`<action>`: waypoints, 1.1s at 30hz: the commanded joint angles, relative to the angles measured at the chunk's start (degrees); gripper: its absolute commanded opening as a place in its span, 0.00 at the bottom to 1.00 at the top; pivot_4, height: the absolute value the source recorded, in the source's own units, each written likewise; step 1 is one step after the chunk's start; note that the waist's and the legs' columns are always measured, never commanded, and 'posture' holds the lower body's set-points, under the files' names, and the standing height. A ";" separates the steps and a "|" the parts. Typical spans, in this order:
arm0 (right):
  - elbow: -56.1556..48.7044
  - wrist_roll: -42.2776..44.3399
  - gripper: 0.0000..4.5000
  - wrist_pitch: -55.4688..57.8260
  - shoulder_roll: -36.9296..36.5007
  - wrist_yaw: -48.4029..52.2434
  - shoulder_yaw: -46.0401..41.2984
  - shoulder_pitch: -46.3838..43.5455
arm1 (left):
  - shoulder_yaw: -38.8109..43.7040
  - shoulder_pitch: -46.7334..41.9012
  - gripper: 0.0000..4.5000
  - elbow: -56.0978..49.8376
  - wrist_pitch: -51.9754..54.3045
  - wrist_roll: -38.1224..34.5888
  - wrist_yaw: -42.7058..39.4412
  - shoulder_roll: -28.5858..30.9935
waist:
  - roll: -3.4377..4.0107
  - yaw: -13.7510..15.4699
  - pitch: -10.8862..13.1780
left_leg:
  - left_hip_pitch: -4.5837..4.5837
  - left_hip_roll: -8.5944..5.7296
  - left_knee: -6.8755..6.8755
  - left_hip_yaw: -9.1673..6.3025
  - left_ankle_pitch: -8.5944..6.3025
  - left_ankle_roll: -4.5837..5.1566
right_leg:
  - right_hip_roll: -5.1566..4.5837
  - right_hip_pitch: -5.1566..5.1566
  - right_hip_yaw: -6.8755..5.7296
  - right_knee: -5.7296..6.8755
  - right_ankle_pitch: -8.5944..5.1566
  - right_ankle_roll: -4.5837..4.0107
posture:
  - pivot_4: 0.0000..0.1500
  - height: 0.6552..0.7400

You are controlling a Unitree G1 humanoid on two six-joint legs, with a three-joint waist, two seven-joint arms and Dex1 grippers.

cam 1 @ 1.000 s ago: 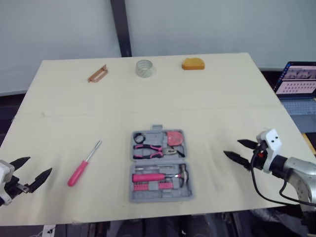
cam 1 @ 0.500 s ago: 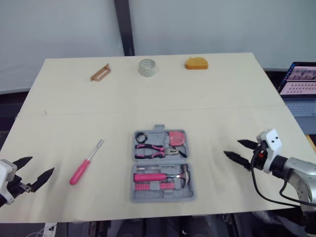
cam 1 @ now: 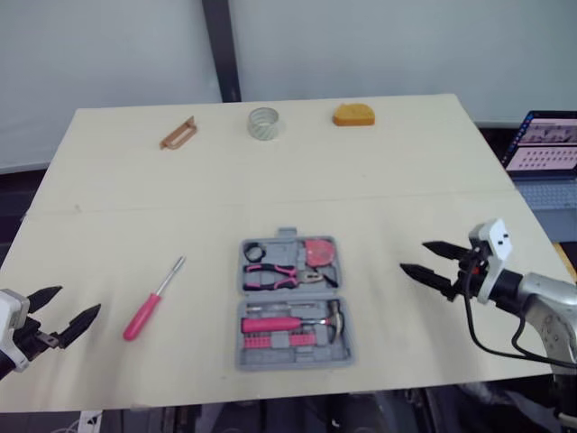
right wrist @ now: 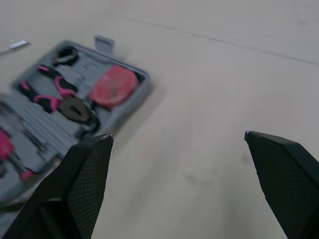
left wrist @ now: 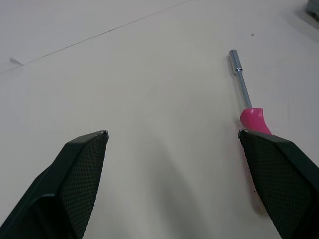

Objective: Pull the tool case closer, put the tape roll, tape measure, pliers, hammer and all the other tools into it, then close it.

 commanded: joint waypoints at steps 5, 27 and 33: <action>-10.63 6.69 0.99 5.01 -0.46 4.36 7.20 -5.93 | -2.87 -0.32 1.00 -2.90 0.81 0.41 -0.31 -0.79 | -0.06 0.42 0.01 | -0.06 0.04 0.04 -0.02 -0.03 -0.03 | 0.07 -0.02 0.01 -0.05 0.01 -0.01 | 1.00 1.00; -17.10 3.90 0.99 -0.21 -0.49 5.24 14.14 -6.38 | -18.70 -7.20 1.00 -6.96 12.19 10.46 10.83 -3.74 | -0.14 1.41 0.00 | -0.08 0.09 0.45 0.01 -0.15 -0.07 | 0.20 -0.01 0.15 0.06 0.07 -0.09 | 1.00 1.00; -17.34 3.59 0.99 -0.17 -0.34 4.66 14.44 -6.44 | -20.28 -8.14 1.00 -6.18 14.53 11.59 11.91 -4.32 | -0.14 1.56 0.00 | -0.07 0.16 0.60 0.01 -0.16 -0.09 | 0.27 0.01 0.16 0.13 0.07 -0.09 | 1.00 1.00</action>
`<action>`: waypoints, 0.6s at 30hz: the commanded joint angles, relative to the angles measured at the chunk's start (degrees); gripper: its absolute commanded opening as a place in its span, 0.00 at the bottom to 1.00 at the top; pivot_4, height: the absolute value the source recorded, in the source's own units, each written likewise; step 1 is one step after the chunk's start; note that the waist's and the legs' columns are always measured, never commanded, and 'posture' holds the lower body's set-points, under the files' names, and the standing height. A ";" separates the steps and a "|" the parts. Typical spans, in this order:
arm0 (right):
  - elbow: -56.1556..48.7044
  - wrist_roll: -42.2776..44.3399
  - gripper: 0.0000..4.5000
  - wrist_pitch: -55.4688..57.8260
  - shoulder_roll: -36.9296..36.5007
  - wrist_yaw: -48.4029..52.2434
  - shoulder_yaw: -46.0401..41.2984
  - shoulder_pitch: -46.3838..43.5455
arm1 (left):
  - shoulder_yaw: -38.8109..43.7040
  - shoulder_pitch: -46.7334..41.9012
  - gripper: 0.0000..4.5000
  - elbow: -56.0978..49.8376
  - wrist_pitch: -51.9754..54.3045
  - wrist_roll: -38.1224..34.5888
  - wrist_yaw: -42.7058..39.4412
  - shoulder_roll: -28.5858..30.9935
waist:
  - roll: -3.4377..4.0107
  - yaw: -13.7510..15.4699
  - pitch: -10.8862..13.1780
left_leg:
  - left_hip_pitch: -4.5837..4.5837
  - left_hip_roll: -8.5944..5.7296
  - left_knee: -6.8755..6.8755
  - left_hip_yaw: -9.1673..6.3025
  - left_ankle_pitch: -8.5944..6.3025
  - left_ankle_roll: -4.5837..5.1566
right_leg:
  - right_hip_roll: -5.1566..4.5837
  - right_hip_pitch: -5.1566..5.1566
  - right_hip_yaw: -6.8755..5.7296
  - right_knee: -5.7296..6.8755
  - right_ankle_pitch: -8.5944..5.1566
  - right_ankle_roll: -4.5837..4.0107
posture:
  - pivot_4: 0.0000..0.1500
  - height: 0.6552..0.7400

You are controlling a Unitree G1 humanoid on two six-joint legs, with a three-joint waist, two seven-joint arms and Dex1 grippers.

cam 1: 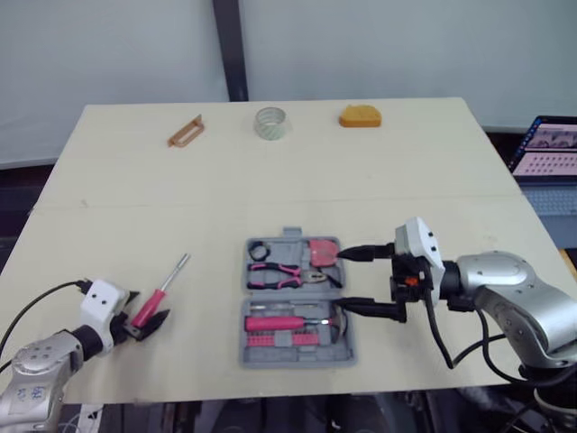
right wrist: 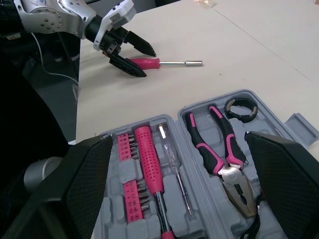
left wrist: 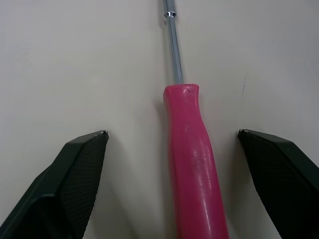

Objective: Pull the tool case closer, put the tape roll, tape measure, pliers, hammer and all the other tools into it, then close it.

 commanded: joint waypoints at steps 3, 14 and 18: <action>-1.12 0.23 0.99 -1.05 0.12 -0.25 -0.67 -0.24 | -1.35 -0.30 1.00 0.95 2.03 1.29 1.18 -0.48 | 0.01 0.07 -0.01 | 0.00 0.00 0.05 0.00 -0.01 -0.01 | 0.00 0.02 0.03 0.01 0.00 -0.01 | 1.00 1.00; -0.96 0.25 1.00 -0.49 0.55 -0.76 -0.71 -0.65 | -2.50 -2.11 0.36 2.25 2.55 2.23 2.33 -1.14 | 0.10 0.12 -0.02 | 0.01 0.00 0.10 -0.02 -0.01 -0.01 | 0.00 0.03 0.04 0.05 0.01 -0.01 | 1.00 1.00; -1.08 0.47 1.00 -0.30 0.46 -0.92 -0.89 -0.62 | -2.41 -2.25 0.14 2.72 2.18 2.15 2.39 -1.06 | 0.10 0.09 -0.02 | 0.01 0.00 0.10 -0.02 -0.01 -0.01 | 0.00 0.03 0.05 0.05 0.01 -0.01 | 1.00 1.00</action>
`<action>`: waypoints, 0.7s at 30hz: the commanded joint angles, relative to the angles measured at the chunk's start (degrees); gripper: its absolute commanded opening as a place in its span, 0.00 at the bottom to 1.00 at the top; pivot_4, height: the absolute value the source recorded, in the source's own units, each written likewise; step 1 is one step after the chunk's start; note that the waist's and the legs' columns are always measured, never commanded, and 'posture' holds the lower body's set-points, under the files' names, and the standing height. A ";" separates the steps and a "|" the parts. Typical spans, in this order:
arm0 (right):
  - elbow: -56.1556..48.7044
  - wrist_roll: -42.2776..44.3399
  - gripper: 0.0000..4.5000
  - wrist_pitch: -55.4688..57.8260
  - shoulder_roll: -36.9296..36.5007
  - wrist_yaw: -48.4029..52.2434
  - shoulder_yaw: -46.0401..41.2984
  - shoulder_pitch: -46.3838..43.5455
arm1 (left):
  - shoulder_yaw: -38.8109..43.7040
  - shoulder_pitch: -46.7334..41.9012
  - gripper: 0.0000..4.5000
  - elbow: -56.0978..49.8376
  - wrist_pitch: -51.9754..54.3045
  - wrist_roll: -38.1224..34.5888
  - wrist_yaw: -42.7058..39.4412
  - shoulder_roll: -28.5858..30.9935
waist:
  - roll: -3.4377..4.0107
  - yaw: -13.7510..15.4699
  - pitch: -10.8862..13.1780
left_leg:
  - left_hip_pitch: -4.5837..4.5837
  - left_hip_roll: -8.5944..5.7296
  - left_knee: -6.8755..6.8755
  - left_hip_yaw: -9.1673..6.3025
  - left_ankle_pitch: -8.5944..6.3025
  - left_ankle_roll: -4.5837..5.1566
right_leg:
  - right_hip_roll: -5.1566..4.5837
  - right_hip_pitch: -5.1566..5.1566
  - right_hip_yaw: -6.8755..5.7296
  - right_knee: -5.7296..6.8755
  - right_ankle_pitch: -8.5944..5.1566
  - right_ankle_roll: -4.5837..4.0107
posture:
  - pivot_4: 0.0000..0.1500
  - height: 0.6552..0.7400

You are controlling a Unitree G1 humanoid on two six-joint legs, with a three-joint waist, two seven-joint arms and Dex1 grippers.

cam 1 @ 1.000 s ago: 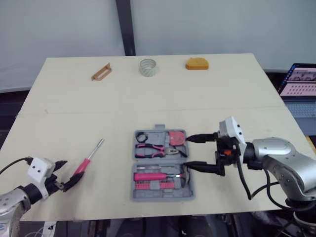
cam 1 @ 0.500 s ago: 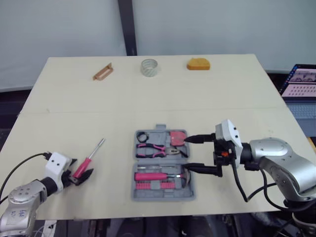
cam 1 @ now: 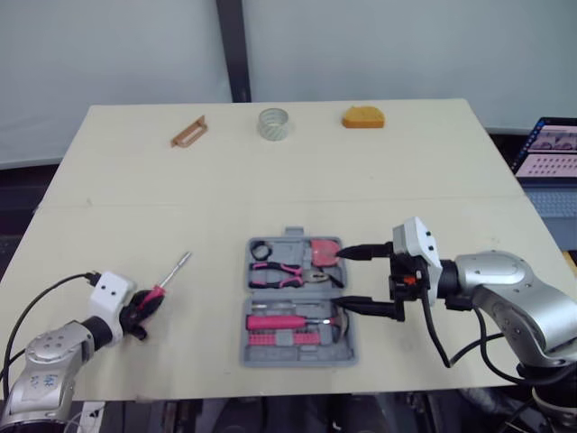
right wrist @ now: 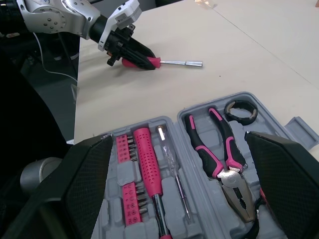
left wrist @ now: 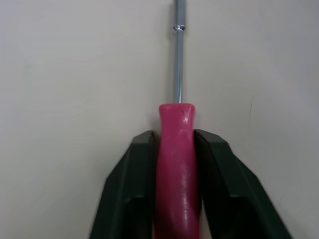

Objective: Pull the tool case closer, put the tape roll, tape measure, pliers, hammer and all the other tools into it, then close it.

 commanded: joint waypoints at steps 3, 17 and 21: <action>-1.02 1.41 1.00 -0.34 0.01 -0.18 -1.62 -0.12 | -1.02 0.65 0.14 1.89 -0.79 1.09 -0.59 -0.01 | 0.00 0.00 0.00 | 0.00 0.00 0.00 0.00 0.00 0.00 | 0.00 0.00 0.00 0.00 0.00 0.00 | 1.00 1.00; 0.71 1.37 1.00 -2.38 -9.22 8.31 -5.83 5.28 | -5.41 -1.15 0.14 -13.95 2.76 -6.52 -21.34 11.28 | -0.11 -0.14 0.07 | -0.09 0.06 0.04 0.03 -0.08 0.01 | 0.06 -0.02 0.00 -0.08 0.00 0.00 | 1.00 1.00; -0.55 2.11 1.00 -1.81 -10.45 9.12 -6.21 6.67 | -7.45 -2.49 0.14 -18.77 7.30 -9.12 -25.86 14.68 | -0.10 -0.18 0.08 | -0.09 0.06 0.03 0.05 -0.10 0.02 | 0.07 -0.02 0.01 -0.12 0.00 0.00 | 1.00 1.00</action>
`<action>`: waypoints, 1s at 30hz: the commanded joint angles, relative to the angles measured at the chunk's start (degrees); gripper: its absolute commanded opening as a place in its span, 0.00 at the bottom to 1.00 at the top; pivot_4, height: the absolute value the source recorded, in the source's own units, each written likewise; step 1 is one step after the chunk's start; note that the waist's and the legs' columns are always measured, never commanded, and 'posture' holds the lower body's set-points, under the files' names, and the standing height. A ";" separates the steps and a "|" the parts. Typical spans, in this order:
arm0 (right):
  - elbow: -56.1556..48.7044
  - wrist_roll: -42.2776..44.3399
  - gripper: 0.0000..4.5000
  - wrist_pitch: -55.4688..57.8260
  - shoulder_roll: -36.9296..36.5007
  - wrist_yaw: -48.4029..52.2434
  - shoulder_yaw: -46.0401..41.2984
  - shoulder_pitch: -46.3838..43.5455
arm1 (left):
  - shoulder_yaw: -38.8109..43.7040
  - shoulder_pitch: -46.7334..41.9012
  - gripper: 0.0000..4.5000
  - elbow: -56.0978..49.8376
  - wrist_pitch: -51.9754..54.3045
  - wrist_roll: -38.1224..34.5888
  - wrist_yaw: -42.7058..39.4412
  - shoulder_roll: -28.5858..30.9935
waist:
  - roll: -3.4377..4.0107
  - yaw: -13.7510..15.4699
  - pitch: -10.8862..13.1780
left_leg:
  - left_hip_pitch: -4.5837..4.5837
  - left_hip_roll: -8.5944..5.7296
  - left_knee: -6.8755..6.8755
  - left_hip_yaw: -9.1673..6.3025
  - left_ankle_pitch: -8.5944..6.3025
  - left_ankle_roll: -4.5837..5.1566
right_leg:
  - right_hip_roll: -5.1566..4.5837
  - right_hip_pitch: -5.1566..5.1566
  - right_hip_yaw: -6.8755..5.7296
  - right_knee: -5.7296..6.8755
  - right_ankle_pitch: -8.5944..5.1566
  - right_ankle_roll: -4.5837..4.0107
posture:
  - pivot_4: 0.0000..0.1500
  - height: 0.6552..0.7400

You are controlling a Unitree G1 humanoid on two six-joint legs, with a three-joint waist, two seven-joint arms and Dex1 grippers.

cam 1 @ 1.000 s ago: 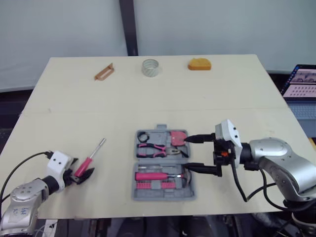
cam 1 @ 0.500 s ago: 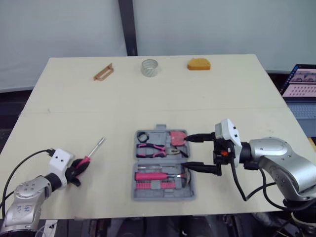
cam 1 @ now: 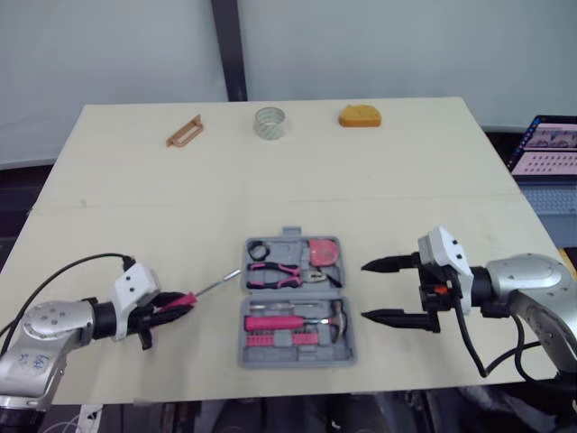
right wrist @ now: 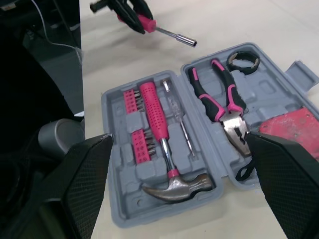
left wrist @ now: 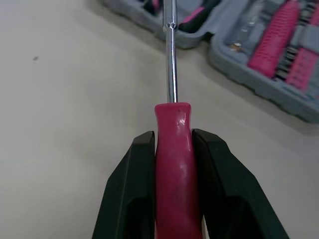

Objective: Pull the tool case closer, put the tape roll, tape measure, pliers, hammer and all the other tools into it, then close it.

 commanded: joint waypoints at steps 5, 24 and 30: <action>-4.40 2.59 1.00 0.82 -1.78 1.20 -1.75 2.38 | -6.28 -5.95 0.14 -9.37 10.75 -6.07 -5.41 2.91 | 0.00 0.24 0.03 | -0.01 0.00 0.05 0.02 -0.01 0.01 | 0.00 0.01 0.02 0.03 0.00 0.00 | 1.00 1.00; -6.98 4.96 1.00 1.81 -6.50 1.81 -7.61 10.25 | -25.04 -19.62 0.14 -13.54 19.15 -1.36 -4.24 -0.55 | -0.04 0.35 0.08 | -0.07 -0.03 0.15 0.01 -0.02 0.03 | 0.01 0.03 0.06 0.02 0.01 -0.01 | 1.00 1.00; -7.19 6.02 1.00 1.85 -7.23 2.55 -9.78 11.49 | -29.84 -22.54 0.14 -15.05 22.30 0.01 -3.33 -2.50 | -0.06 0.26 0.09 | -0.07 -0.02 0.14 0.01 -0.03 0.04 | 0.02 0.02 0.06 0.01 0.01 -0.01 | 1.00 1.00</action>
